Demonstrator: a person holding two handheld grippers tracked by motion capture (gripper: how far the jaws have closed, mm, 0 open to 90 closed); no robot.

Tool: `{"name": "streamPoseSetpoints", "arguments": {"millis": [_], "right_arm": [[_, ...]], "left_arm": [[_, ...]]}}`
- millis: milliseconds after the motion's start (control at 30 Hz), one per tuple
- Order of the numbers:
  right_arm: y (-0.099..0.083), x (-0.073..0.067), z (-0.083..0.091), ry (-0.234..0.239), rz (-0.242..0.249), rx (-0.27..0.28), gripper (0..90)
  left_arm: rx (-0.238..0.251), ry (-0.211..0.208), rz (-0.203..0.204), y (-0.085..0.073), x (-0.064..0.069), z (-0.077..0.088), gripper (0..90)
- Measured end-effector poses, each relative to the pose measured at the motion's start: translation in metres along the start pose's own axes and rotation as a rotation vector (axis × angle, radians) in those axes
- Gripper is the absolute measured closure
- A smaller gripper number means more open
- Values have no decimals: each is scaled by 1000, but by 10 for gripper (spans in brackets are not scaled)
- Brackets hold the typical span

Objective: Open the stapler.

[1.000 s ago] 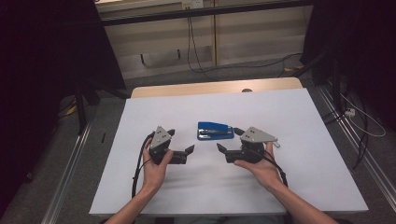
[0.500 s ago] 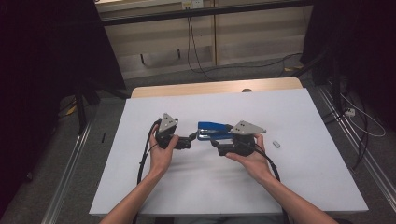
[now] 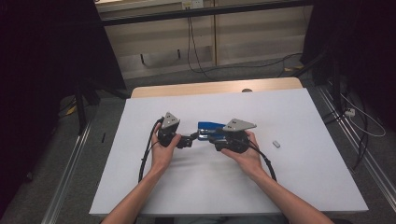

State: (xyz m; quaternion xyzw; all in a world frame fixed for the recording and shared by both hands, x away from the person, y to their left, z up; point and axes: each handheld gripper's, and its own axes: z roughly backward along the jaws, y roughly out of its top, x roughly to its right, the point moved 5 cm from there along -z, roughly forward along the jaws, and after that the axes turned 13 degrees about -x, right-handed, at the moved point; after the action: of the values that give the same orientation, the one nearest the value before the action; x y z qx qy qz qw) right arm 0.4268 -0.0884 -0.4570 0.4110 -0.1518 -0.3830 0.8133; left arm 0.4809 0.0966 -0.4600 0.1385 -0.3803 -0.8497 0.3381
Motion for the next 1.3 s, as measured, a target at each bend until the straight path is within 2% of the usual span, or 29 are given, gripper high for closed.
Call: {"name": "streamPoseSetpoints", "arguments": {"millis": [33,67,167,200,233,300,333,433,467,533,600,700,800,867,967,1000,1033,1067,1133,1200,1300], "right_arm": [[0,0,0,0,0,0,515],[1,1,-1,3,6,-1,600],[4,1,-2,10,11,6,642],[5,1,-4,8,15,2,694],[5,1,-4,8,15,2,694],[7,0,-6,9,16,1,762],[6,0,-7,8,9,-8,782],[6,0,-10,17,5,-12,829],[6,0,-13,21,-1,-19,871],[6,0,-14,22,-2,-20,890],[7,1,-17,22,-7,-35,900],[6,2,-19,21,-8,-46,900],[3,7,-24,10,-10,-74,900],[3,10,-25,10,-22,-81,900],[2,11,-27,7,-22,-95,900],[3,12,-28,3,-20,-103,900],[3,13,-28,5,-23,-107,900],[3,13,-29,3,-22,-109,900],[2,14,-30,-3,-15,-122,900],[1,15,-32,-14,-7,-132,900],[0,15,-34,-12,-4,-141,900]], "left_arm": [[0,0,0,0,0,0,44],[-5,-1,-6,-1,0,-1,44],[-12,0,-19,-1,2,-3,44],[-17,7,-18,-2,2,-5,44],[-17,7,-18,-2,2,-5,44],[-20,21,-17,-2,1,-5,48],[-23,-5,-4,-3,1,-5,49],[-30,5,-5,-3,0,-5,50],[-24,-1,-2,-3,-1,-4,48],[-25,-3,-4,-4,-1,-5,47],[-26,-30,-10,-4,1,-5,51],[-38,-33,-30,-5,3,-6,67],[-58,-31,-23,-6,4,-7,132],[-65,-46,-19,-7,4,-7,239],[-83,-35,-16,-8,4,-10,265],[-88,-36,-18,-9,4,-12,350],[-92,-30,-9,-9,5,-14,360],[-95,-31,-9,-9,5,-14,362],[-97,-45,-6,-9,6,-15,452],[-98,-40,-11,-9,6,-16,465],[-96,-54,-1,-8,6,-16,563]]}}
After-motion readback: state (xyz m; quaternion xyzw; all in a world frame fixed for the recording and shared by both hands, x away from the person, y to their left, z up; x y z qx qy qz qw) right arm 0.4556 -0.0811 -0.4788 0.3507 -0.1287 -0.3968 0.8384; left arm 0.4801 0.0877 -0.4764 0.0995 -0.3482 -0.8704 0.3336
